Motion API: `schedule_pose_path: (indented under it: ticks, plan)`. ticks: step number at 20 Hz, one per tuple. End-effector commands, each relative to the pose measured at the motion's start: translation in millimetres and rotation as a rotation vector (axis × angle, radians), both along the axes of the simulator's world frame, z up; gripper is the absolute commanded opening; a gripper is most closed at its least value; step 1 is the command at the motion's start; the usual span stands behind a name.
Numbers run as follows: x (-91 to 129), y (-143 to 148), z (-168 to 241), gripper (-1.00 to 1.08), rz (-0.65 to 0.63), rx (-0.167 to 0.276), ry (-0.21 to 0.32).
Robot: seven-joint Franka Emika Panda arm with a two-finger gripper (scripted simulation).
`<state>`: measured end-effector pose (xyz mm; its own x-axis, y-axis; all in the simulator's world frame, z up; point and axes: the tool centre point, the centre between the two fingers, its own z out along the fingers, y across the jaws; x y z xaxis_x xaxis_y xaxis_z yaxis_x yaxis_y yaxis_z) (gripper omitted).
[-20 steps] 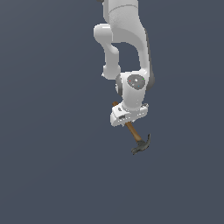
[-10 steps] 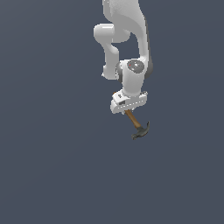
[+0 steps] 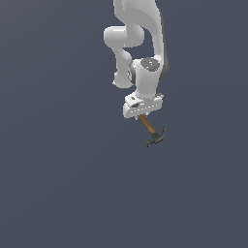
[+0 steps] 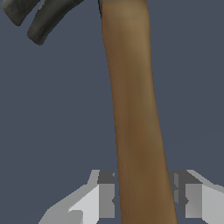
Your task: Pick up the object and move it to a goal position.
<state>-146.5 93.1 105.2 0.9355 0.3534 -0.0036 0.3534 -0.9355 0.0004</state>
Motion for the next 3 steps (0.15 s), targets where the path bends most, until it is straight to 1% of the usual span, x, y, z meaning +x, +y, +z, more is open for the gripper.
schedule_pose_path:
  ticks: [1, 3]
  plan:
    - [-2.4, 0.5, 3.1, -1.00, 0.000, 0.001, -0.003]
    - [-2.9, 0.7, 3.5, -1.00, 0.000, 0.001, -0.003]
